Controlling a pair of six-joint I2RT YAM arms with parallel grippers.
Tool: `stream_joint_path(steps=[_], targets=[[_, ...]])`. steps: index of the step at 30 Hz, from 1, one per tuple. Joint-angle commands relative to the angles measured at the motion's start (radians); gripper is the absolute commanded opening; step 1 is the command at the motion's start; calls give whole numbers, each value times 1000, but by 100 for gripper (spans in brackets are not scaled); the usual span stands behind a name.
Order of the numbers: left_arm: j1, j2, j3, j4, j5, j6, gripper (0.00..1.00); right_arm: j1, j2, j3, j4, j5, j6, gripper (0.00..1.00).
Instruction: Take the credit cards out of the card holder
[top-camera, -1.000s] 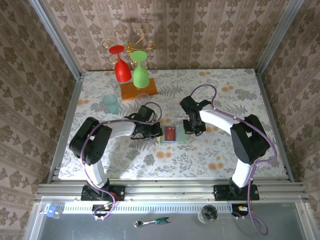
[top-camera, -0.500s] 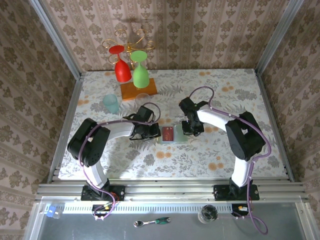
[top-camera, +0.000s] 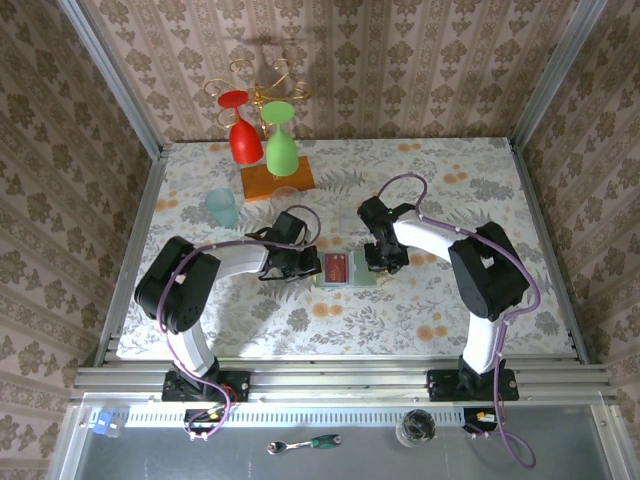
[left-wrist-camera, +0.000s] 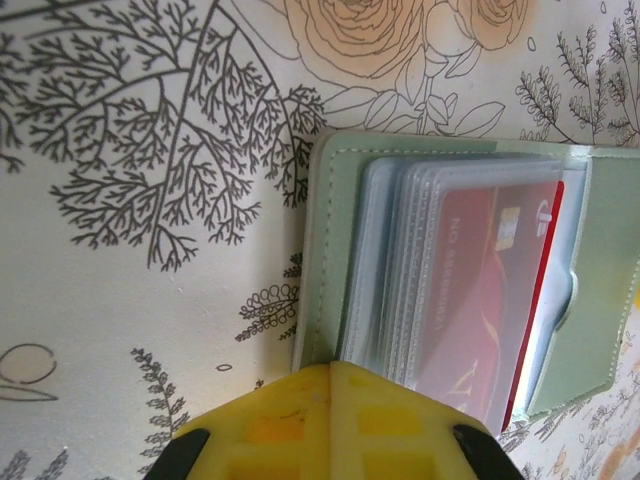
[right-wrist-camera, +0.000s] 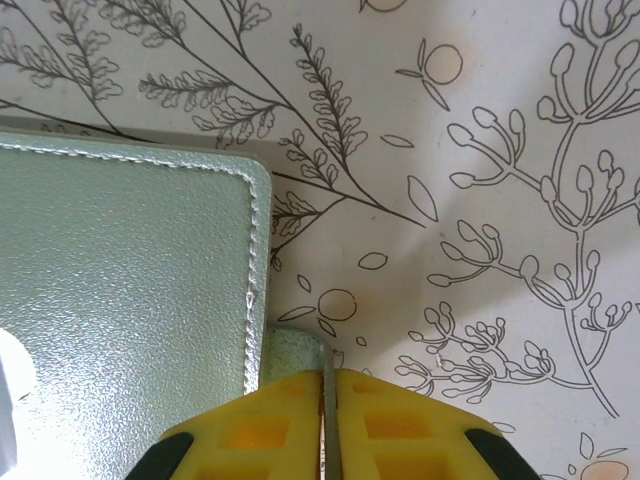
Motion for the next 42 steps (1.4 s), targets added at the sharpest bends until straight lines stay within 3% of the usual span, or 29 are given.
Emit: stream_joint_path(steps=[1,33,42], targets=[[13,31,-51,-114,-24,4,0,-10,13,-22,-26,50,9,11],[-13,-2,-49,-150,-26,-16,0,-34,1,-16,-27,93,-12,11],[-15,6,-40,-160,-29,-17,0,-44,-5,-45,-18,113,3,20]])
